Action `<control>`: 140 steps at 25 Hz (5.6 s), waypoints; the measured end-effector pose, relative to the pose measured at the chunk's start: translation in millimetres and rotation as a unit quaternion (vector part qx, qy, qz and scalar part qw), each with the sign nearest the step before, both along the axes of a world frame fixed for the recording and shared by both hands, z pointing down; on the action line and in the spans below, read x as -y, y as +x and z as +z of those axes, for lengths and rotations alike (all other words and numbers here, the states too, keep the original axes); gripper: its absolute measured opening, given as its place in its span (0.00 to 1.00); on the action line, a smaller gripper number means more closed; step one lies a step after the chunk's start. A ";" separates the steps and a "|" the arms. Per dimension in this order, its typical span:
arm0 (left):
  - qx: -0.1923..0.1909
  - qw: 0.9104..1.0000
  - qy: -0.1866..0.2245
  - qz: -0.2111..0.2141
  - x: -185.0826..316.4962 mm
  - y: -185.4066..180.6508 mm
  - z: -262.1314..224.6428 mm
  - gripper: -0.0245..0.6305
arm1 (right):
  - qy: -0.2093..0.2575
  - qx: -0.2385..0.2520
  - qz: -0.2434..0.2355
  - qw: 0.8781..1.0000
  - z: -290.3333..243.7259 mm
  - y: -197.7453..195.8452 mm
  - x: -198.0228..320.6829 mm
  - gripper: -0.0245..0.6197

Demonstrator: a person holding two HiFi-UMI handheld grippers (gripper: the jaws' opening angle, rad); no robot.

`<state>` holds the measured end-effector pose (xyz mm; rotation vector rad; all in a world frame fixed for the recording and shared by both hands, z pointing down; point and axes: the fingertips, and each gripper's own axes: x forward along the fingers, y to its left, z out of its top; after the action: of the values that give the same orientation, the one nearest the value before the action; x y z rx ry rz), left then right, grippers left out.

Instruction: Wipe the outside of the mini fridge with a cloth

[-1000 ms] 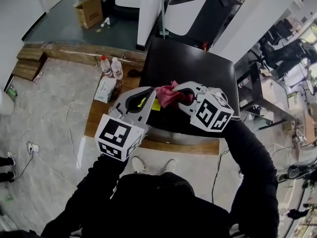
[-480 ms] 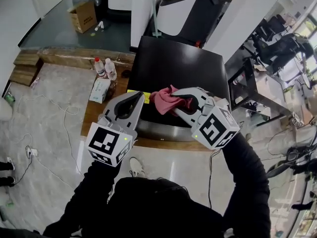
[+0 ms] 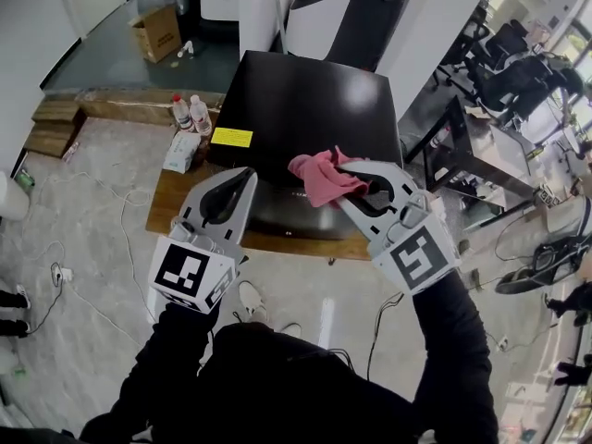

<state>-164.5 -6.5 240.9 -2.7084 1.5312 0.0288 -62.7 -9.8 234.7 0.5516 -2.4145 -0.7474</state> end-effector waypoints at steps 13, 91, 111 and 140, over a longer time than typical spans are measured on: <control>0.026 0.999 -0.001 -0.047 -91.0 -17.5 73.7 0.05 | -0.018 0.082 0.023 0.996 108.2 -37.4 -80.2 0.15; -0.043 0.995 -0.031 0.088 -10.8 122.1 218.3 0.05 | 0.256 0.040 0.176 0.950 191.1 99.5 -0.6 0.14; -0.018 0.997 -0.054 0.046 3.3 156.2 279.0 0.05 | 0.204 -0.016 0.102 0.974 305.7 104.9 34.5 0.14; 0.003 0.981 -0.186 0.047 10.5 154.8 398.2 0.05 | -0.034 -0.151 0.078 0.985 562.5 115.7 34.6 0.15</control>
<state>-9.7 -17.0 639.1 -3.0552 1.5396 -0.2932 53.1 -44.4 797.1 0.5491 -2.0821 -0.6303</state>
